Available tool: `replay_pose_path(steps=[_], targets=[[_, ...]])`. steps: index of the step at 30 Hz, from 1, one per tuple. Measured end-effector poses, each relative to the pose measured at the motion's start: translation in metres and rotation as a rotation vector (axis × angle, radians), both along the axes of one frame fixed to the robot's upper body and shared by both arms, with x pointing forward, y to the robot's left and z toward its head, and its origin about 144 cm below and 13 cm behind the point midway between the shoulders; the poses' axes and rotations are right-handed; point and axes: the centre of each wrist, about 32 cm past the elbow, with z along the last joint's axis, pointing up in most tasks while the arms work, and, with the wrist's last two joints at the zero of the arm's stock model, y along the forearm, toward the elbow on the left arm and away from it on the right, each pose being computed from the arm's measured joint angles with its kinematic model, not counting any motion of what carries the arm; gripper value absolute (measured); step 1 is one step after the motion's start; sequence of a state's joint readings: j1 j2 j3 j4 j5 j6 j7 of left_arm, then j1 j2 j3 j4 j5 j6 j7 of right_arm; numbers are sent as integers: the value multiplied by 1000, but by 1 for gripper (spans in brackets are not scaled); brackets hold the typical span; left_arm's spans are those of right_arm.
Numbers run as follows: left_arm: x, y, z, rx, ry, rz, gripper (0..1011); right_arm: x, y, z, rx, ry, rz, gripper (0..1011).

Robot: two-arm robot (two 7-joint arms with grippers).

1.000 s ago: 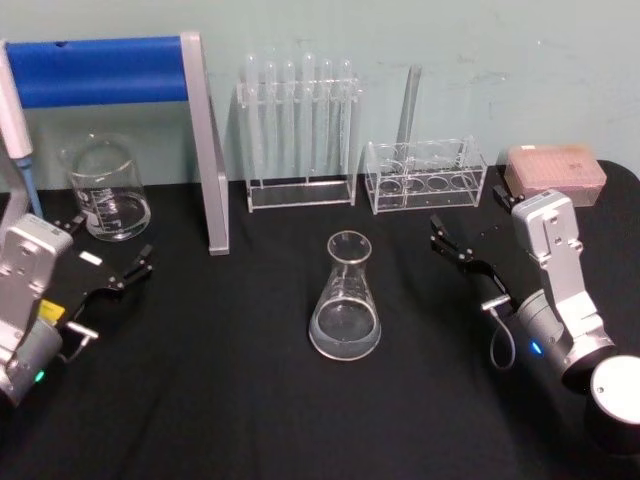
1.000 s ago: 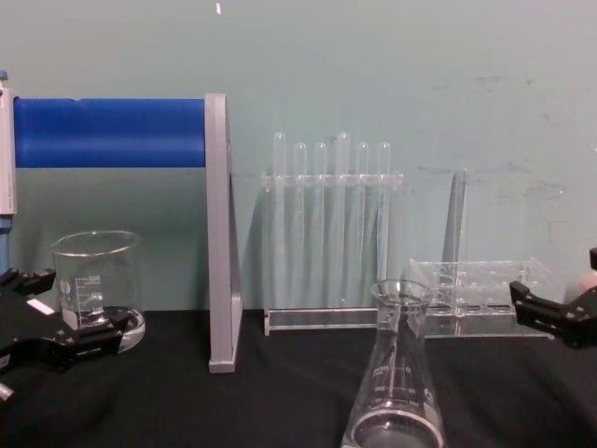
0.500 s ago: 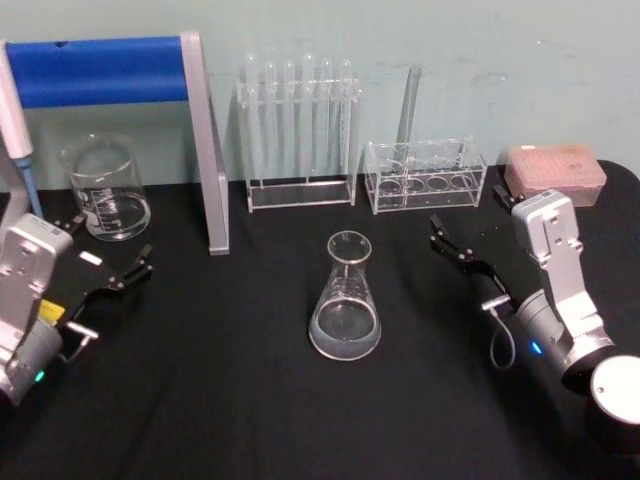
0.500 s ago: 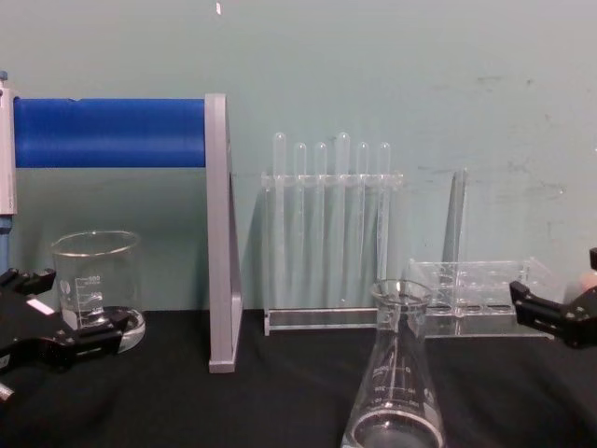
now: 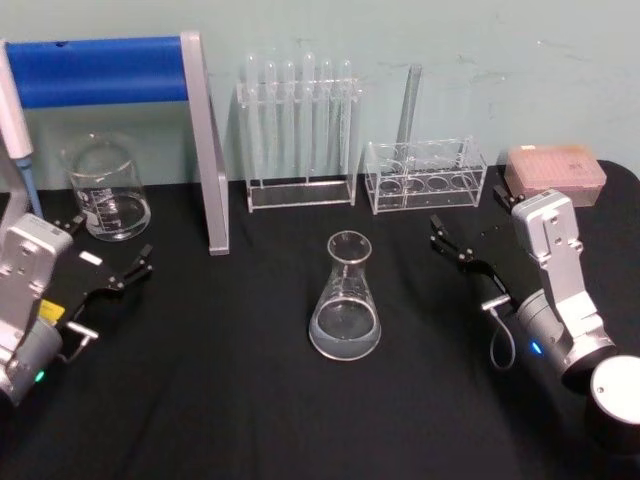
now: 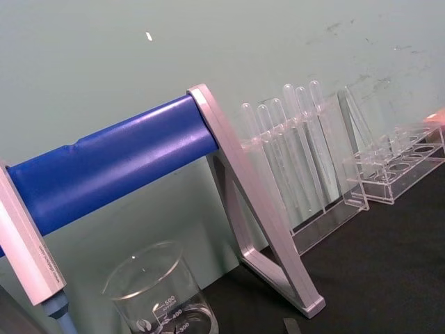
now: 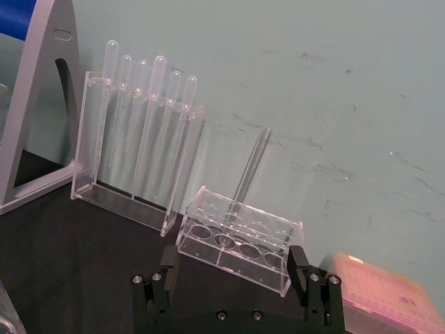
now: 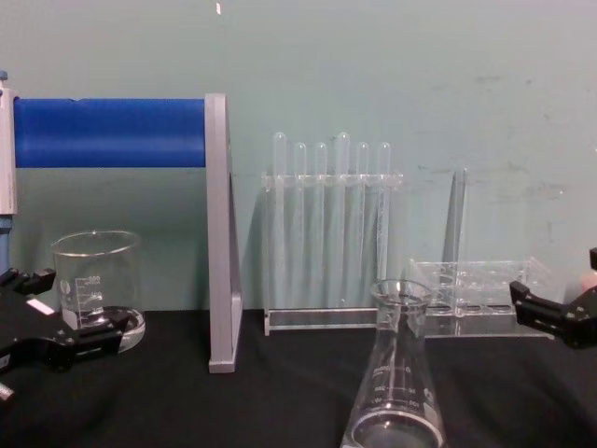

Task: Grasp the erlenmeyer flask with one hand, shake it three times, then place it back.

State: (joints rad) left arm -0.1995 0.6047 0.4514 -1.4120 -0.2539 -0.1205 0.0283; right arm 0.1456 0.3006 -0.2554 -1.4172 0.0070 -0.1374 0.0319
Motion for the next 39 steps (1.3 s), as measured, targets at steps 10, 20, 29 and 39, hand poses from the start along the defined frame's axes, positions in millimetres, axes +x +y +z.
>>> replay_pose_path(steps=[10, 20, 29, 39], targets=[[0, 0, 0, 0, 0, 0, 1001, 0, 0, 0, 0, 0, 0, 1003], [0, 0, 0, 0, 0, 0, 1001, 0, 0, 0, 0, 0, 0, 1003], [0, 0, 0, 0, 0, 0, 1001, 0, 0, 0, 0, 0, 0, 1002], [0, 0, 0, 0, 0, 0, 1001, 0, 0, 0, 0, 0, 0, 1003]])
